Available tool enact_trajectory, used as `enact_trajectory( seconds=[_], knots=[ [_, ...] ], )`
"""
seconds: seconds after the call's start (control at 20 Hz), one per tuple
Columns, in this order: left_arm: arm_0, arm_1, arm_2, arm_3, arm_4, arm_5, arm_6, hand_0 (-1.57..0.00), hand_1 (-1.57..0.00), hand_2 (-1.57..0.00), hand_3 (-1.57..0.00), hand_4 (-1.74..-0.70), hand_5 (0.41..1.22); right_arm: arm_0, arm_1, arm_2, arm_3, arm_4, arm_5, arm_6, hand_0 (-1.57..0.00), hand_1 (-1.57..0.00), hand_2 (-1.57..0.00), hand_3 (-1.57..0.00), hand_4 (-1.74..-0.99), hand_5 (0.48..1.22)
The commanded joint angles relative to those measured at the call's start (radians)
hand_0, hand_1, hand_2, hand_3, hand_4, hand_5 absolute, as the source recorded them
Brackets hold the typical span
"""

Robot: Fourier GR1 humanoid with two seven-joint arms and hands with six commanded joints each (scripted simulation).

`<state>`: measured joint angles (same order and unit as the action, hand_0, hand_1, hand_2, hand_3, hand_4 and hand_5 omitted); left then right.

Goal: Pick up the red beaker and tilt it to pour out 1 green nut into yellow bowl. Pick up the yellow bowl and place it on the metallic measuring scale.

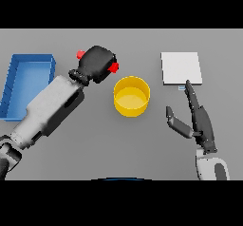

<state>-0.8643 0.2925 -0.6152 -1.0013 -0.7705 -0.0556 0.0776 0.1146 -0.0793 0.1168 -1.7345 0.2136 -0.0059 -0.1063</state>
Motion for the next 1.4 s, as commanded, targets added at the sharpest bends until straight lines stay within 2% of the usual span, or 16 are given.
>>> enact_trajectory(
  seconds=[0.0, 0.1, 0.25, 0.3, 0.45, 0.65, 0.7, 0.9, 1.05, 1.35],
  knots=[
    [-0.026, 0.007, -0.026, 0.019, -0.02, -0.024, -0.018, -1.57, -1.57, -1.57, -1.57, -1.69, 1.198, 0.006, -0.001, 0.001, 0.004, 0.005, -0.002, -0.019, 0.0, 0.0, 0.0, 0.0, -1.261, 0.715],
    [-0.08, 0.006, -0.088, 0.055, -0.067, -0.071, -0.034, -1.57, -1.57, -1.57, -1.57, -1.61, 1.206, -0.004, 0.009, -0.001, 0.009, 0.003, -0.01, 0.003, 0.0, 0.0, 0.0, 0.0, -1.258, 0.697],
    [-0.158, -0.011, -0.172, 0.101, -0.115, -0.157, -0.036, -1.57, -1.57, -1.57, -1.57, -1.67, 1.214, 0.005, 0.018, 0.0, 0.001, 0.014, -0.028, -0.009, 0.0, 0.0, 0.0, 0.0, -1.237, 0.671],
    [-0.177, -0.016, -0.195, 0.111, -0.123, -0.175, -0.051, -1.57, -1.57, -1.57, -1.57, -1.68, 1.215, 0.002, 0.024, -0.004, 0.012, 0.008, -0.029, 0.003, 0.0, 0.0, 0.0, 0.0, -1.225, 0.663],
    [-0.236, -0.035, -0.268, 0.157, -0.161, -0.219, -0.07, -1.57, -1.57, -1.57, -1.57, -1.71, 1.218, -0.007, 0.024, -0.009, 0.018, 0.011, -0.038, -0.004, 0.0, 0.0, 0.0, 0.0, -1.198, 0.65],
    [-0.308, -0.021, -0.366, 0.193, -0.219, -0.259, -0.096, -1.57, -1.57, -1.57, -1.57, -1.73, 1.22, -0.009, 0.027, 0.002, 0.023, 0.032, -0.045, -0.008, 0.0, 0.0, 0.0, 0.0, -1.191, 0.649],
    [-0.318, -0.026, -0.392, 0.197, -0.236, -0.26, -0.086, -1.57, -1.57, -1.57, -1.57, -1.73, 1.22, 0.0, 0.023, 0.008, 0.015, 0.049, -0.051, -0.013, 0.0, 0.0, 0.0, 0.0, -1.188, 0.647],
    [-0.366, -0.035, -0.486, 0.226, -0.282, -0.235, -0.143, -1.57, -1.57, -1.57, -1.57, -1.74, 1.221, -0.005, 0.025, -0.007, 0.015, 0.026, -0.05, 0.005, 0.0, 0.0, 0.0, 0.0, -1.179, 0.627],
    [-0.409, -0.057, -0.575, 0.255, -0.342, -0.223, -0.146, -1.57, -1.57, -1.57, -1.57, -1.74, 1.221, -0.01, 0.029, -0.004, 0.025, 0.035, -0.055, 0.017, 0.0, 0.0, 0.0, 0.0, -1.164, 0.625],
    [-0.471, -0.087, -0.683, 0.281, -0.388, -0.215, -0.161, -1.57, -1.57, -1.57, -1.57, -1.73, 1.221, -0.009, 0.02, -0.001, 0.021, 0.056, -0.063, 0.002, 0.0, 0.0, 0.0, 0.0, -1.161, 0.634]
  ],
)
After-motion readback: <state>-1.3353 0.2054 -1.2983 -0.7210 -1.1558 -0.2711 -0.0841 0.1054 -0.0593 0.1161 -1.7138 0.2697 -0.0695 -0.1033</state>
